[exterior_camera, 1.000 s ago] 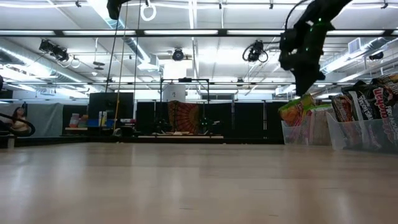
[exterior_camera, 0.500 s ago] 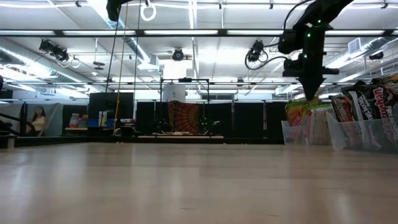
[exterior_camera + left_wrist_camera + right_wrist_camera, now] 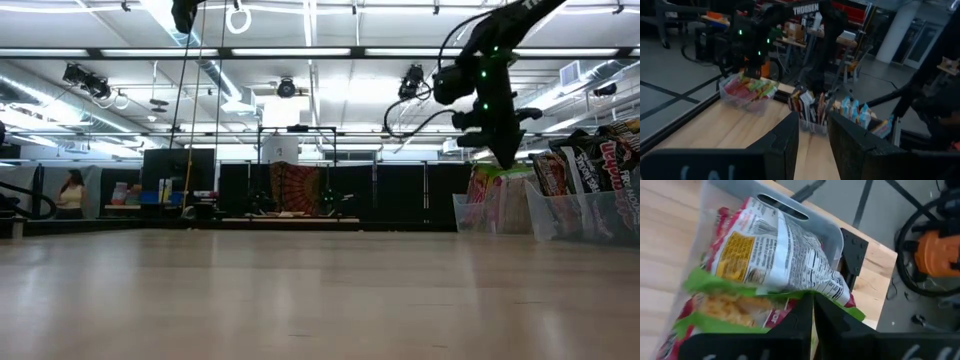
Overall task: Sort Maruchan noodles
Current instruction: Put the green noodle pack into the top transparent bin
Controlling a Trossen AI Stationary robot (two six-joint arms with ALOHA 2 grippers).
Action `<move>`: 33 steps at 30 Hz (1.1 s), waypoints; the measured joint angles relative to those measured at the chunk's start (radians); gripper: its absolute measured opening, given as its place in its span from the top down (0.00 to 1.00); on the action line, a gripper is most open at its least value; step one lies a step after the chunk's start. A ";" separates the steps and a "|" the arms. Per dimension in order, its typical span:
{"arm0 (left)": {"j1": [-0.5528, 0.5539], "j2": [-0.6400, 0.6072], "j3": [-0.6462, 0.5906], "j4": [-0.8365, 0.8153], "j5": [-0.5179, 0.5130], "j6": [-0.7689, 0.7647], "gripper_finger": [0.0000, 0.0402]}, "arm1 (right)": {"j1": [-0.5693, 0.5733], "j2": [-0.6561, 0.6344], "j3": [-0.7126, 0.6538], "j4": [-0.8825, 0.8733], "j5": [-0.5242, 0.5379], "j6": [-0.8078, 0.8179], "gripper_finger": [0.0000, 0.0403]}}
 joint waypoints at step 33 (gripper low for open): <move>0.000 -0.002 0.000 -0.101 0.011 0.060 0.73 | 0.186 -0.153 -0.194 0.280 -0.125 0.542 0.57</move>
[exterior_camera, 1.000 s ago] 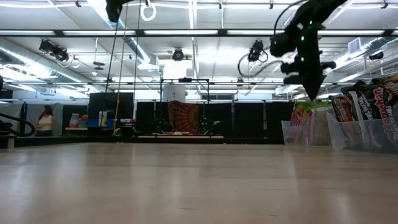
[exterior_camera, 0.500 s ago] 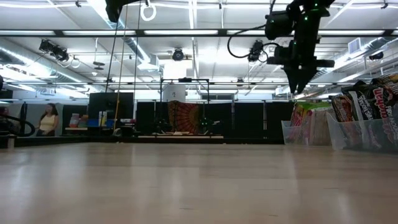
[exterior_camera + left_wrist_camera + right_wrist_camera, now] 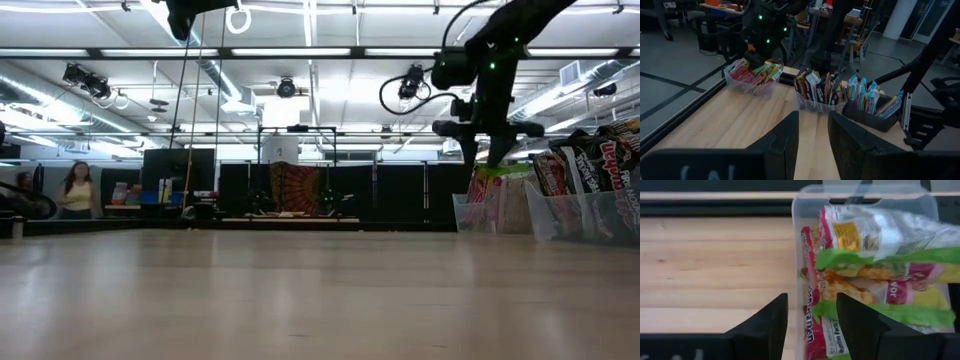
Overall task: Sort Maruchan noodles
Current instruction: Put the green noodle pack into the top transparent bin
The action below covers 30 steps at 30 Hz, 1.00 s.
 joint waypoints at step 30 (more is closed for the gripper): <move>0.000 0.000 0.000 0.002 0.016 -0.002 0.73 | 0.019 0.127 0.066 -0.215 0.130 -0.119 0.98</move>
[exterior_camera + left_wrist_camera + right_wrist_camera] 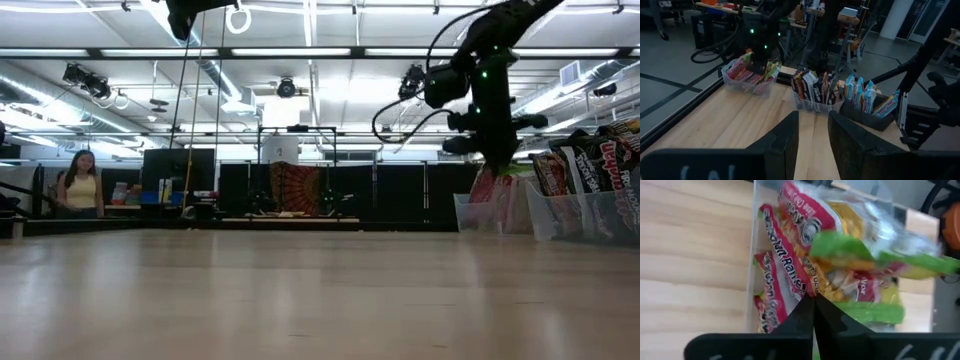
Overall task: Sort Maruchan noodles
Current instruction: Put the green noodle pack into the top transparent bin
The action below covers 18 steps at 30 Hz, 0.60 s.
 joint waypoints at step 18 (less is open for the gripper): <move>0.000 -0.013 0.023 -0.005 0.082 -0.054 0.73 | -0.069 0.000 0.109 -0.159 -0.090 -0.174 0.94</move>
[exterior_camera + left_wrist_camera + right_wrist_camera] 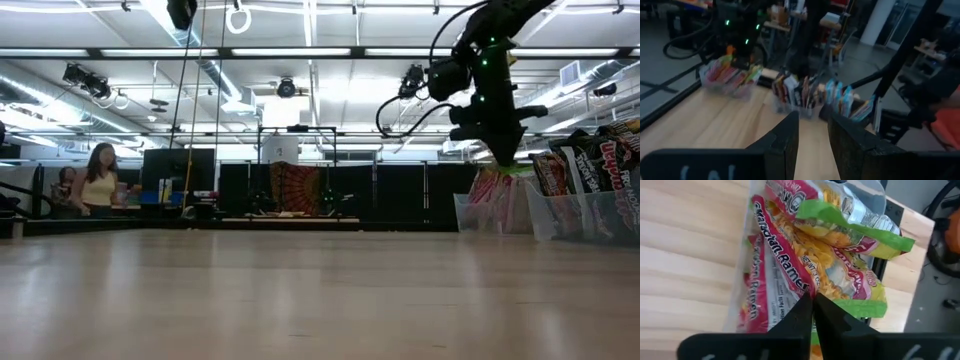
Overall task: Sort Maruchan noodles
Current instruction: Put the green noodle pack into the top transparent bin, then return to Home Position
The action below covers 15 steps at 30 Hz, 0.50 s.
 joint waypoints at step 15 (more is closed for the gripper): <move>-0.033 -0.063 -0.045 0.023 0.040 -0.099 0.76 | 0.220 -0.108 0.056 0.316 -0.081 -0.018 0.73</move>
